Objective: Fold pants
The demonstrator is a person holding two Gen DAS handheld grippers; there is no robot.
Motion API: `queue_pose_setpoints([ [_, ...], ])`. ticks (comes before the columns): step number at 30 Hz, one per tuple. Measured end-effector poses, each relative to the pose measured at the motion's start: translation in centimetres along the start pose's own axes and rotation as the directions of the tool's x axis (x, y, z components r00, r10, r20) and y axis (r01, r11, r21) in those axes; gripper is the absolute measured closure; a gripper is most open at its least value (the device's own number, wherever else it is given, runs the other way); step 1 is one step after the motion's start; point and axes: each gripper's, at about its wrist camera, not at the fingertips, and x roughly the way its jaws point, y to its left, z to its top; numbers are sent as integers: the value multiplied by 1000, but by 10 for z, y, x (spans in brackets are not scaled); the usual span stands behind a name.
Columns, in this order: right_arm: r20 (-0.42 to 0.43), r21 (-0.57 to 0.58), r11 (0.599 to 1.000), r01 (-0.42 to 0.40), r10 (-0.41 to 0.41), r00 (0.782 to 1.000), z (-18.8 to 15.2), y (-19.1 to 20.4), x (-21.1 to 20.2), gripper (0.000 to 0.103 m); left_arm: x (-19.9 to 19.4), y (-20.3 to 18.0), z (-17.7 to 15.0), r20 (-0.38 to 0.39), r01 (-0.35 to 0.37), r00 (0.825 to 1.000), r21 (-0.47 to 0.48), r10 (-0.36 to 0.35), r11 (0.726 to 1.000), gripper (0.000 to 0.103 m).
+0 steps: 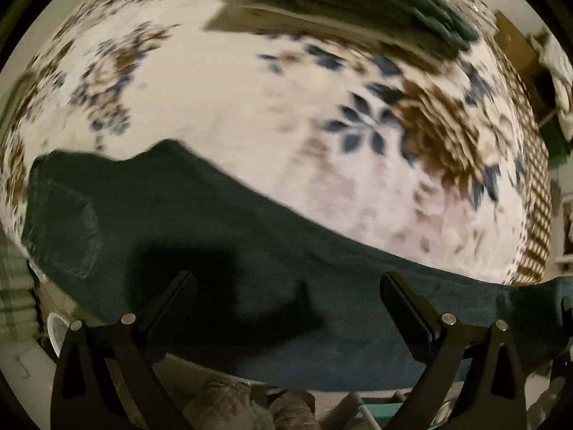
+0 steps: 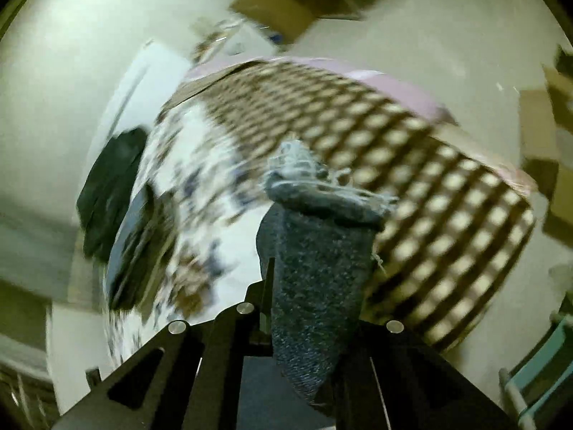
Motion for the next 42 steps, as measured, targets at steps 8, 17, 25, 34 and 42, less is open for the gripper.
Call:
queue_pose_setpoints([
  [8, -135, -225, 970, -90, 61, 989, -110, 145, 35, 96, -54, 106, -26, 17, 20, 1000, -125, -17, 992, 0],
  [17, -292, -428, 893, -139, 9, 956, -254, 237, 117, 96, -59, 228, -33, 26, -26, 999, -296, 35, 955, 0],
  [25, -311, -666, 745, -52, -213, 926, -369, 270, 186, 82, -48, 282, -48, 3, -49, 999, -369, 54, 928, 0],
  [34, -579, -502, 835, -223, -133, 805, -344, 247, 152, 19, -47, 260, -45, 23, 42, 999, -341, -36, 939, 0],
  [42, -420, -402, 908, 117, -296, 858, -222, 144, 109, 18, 10, 179, -34, -89, 133, 984, -187, -152, 973, 0],
])
